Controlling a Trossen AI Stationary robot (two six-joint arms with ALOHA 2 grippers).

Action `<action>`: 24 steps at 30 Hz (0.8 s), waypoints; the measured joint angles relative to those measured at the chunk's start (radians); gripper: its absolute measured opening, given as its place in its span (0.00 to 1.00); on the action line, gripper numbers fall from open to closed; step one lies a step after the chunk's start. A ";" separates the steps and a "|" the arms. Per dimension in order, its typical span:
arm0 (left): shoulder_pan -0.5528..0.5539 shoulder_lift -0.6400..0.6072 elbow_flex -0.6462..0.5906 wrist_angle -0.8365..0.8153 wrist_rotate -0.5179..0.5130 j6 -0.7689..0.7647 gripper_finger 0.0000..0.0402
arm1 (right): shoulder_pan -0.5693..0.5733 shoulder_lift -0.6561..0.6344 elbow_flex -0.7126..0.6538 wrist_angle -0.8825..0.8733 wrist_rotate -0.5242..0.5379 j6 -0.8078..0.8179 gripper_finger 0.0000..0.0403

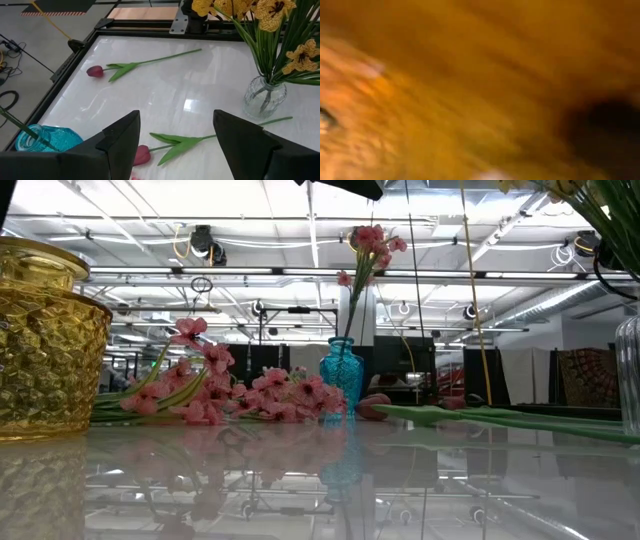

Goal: Sort flowers into vase by color
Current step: Put the yellow flowers into the transparent vase, then put the top pink flowers into the blue vase

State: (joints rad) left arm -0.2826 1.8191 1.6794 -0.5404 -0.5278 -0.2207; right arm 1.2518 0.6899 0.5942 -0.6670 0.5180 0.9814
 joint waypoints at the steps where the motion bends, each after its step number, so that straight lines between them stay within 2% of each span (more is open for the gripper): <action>1: 0.000 0.000 0.000 0.000 0.000 0.000 0.64 | 0.000 0.000 0.018 -0.048 -0.022 0.041 0.82; 5: 0.000 0.000 0.000 0.000 0.000 0.000 0.64 | 0.000 0.001 0.119 -0.254 -0.080 0.176 0.80; 11: 0.000 0.000 0.000 -0.001 0.000 0.000 0.64 | 0.000 0.022 0.295 -0.611 -0.062 0.331 0.76; 19: 0.000 0.000 0.000 -0.093 -0.001 -0.002 0.64 | -0.001 0.026 0.462 -0.898 0.117 0.476 0.70; 24: 0.004 0.000 0.000 -0.202 -0.050 -0.001 0.64 | -0.017 0.016 0.520 -0.891 0.324 0.432 0.66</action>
State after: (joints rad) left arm -0.2784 1.8191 1.6794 -0.7428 -0.5775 -0.2213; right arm 1.2350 0.7055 1.1145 -1.5578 0.8424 1.4131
